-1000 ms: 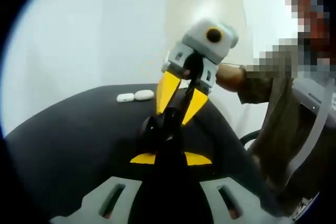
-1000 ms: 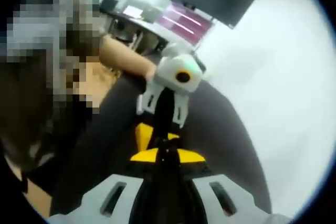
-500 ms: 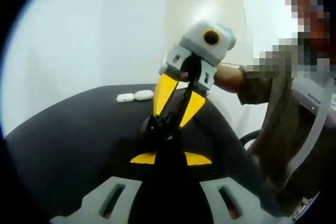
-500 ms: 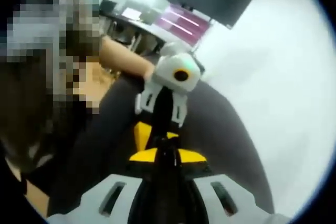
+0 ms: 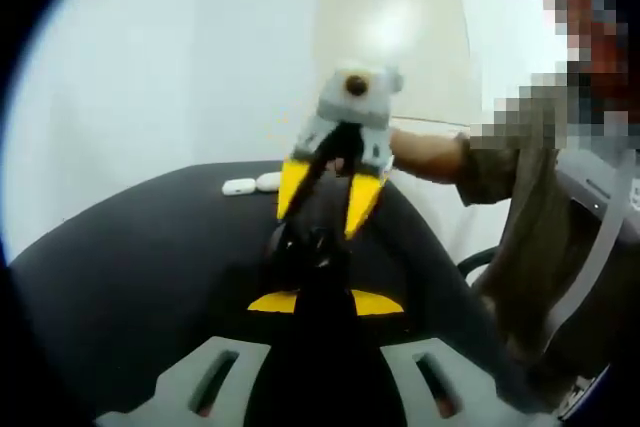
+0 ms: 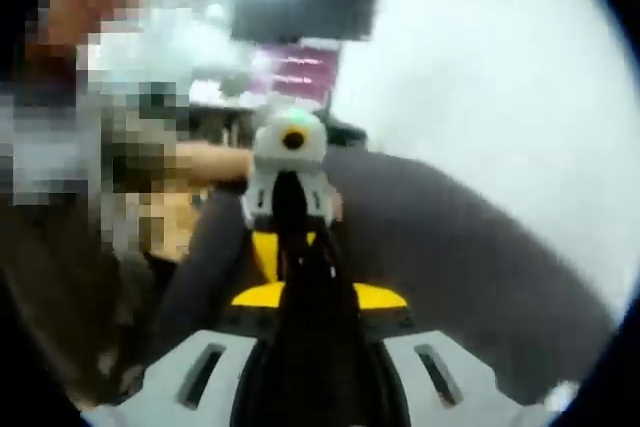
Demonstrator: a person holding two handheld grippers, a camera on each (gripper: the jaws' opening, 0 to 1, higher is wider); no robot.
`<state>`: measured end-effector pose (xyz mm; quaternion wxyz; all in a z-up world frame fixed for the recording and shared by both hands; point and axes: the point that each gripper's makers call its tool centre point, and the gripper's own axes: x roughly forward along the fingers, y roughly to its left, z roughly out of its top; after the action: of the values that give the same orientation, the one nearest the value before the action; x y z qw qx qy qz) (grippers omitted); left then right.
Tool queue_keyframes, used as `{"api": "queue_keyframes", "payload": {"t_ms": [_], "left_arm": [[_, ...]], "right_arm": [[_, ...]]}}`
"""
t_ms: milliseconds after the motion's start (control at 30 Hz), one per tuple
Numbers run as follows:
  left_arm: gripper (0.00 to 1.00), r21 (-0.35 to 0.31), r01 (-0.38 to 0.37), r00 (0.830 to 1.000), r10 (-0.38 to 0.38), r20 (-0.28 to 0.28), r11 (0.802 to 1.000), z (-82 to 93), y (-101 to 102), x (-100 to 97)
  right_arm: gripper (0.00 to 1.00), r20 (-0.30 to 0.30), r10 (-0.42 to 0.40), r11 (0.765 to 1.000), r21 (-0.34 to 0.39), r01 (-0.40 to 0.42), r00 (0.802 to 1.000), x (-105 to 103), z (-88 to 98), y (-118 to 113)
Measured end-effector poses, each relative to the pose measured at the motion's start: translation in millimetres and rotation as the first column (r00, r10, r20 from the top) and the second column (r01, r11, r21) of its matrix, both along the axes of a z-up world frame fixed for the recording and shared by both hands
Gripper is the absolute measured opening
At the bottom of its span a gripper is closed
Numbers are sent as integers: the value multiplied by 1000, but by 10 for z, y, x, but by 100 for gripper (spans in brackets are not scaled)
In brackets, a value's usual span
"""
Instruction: Pick up three earphones and place each one into its charging case using tactile feedback, ensure that each earphone is properly inserted and securely positioned inside the case.
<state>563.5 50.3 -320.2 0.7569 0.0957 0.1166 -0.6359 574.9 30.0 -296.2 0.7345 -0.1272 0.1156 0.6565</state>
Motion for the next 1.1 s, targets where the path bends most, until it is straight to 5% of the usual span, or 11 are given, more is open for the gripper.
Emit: {"api": "queue_keyframes", "payload": {"t_ms": [67,100,267,433,567,667,867,967,1100], "left_arm": [[15,0,0,1000,0,-1,1000,0,0,1],[15,0,0,1000,0,-1,1000,0,1,3],[15,1,-1,1000,1,4,1000,-1,2,7],[26,4,-33,999,33,43,999,15,23,76],[35,0,-45,997,45,63,999,43,45,134],[35,-5,-45,996,45,78,999,62,52,131],[32,-32,-46,996,49,80,998,112,62,103],[28,-3,-48,987,47,152,999,82,64,100],[28,8,-48,969,45,243,999,115,69,71]], "right_arm": [[25,-146,40,998,47,-33,988,-68,-59,65],[25,-165,50,997,60,-41,985,-64,-62,101],[25,-116,81,996,36,-77,990,-14,-62,251],[18,12,192,981,-2,-192,981,-115,-66,301],[18,-25,222,975,18,-222,975,-140,-47,250],[18,-117,202,977,100,-191,972,-130,-38,241],[18,-70,187,981,74,-182,980,-151,-43,228],[18,-67,180,982,68,-176,981,-152,-62,239],[18,-156,162,986,76,-151,974,-147,-81,237]]}}
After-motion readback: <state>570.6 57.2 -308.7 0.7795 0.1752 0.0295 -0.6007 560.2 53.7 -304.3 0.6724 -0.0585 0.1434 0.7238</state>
